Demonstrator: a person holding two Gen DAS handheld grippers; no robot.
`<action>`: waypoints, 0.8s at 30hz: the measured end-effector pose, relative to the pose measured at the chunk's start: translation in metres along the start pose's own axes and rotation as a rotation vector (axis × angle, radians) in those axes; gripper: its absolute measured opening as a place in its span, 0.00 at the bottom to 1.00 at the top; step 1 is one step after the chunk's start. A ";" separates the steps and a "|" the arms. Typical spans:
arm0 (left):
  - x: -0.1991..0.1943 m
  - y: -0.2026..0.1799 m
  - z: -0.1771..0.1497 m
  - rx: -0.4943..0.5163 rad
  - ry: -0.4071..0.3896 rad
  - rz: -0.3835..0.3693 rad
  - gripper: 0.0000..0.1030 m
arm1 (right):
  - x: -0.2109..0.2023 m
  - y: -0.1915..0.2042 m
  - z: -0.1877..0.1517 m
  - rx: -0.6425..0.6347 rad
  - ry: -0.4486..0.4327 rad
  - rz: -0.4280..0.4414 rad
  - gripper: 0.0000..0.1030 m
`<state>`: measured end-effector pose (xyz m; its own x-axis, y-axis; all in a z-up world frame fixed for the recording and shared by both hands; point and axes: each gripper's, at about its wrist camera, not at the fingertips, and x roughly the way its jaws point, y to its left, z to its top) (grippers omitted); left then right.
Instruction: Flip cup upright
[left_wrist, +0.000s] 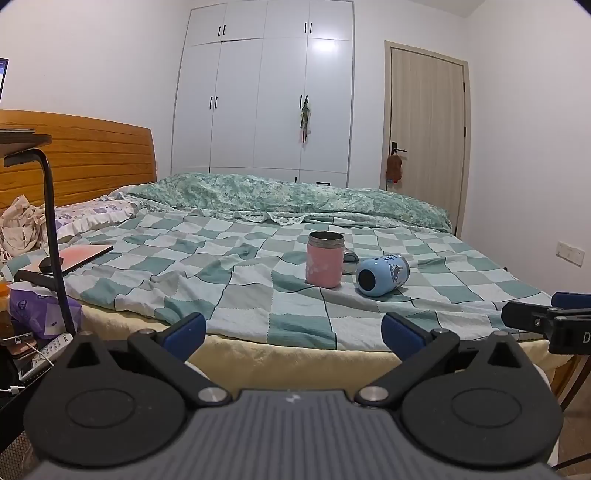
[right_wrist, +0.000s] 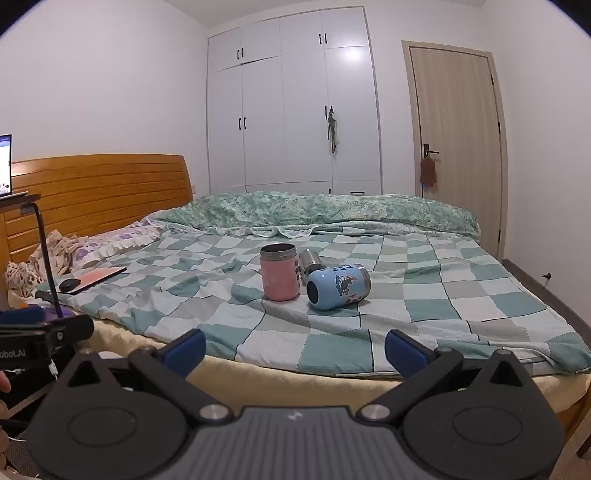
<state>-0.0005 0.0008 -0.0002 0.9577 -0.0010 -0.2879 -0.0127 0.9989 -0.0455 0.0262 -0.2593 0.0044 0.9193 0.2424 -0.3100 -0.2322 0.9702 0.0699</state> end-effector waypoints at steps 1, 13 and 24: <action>0.000 0.000 0.000 0.000 0.001 0.000 1.00 | 0.000 0.000 0.000 0.000 0.001 0.000 1.00; -0.001 -0.003 0.002 0.011 0.004 0.002 1.00 | 0.000 0.001 0.000 0.004 0.005 0.000 1.00; 0.001 -0.005 -0.001 0.013 -0.002 0.000 1.00 | -0.002 0.002 0.001 -0.020 -0.006 -0.006 1.00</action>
<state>0.0004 -0.0038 -0.0010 0.9583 -0.0006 -0.2857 -0.0092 0.9994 -0.0330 0.0245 -0.2575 0.0057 0.9226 0.2371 -0.3044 -0.2333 0.9712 0.0494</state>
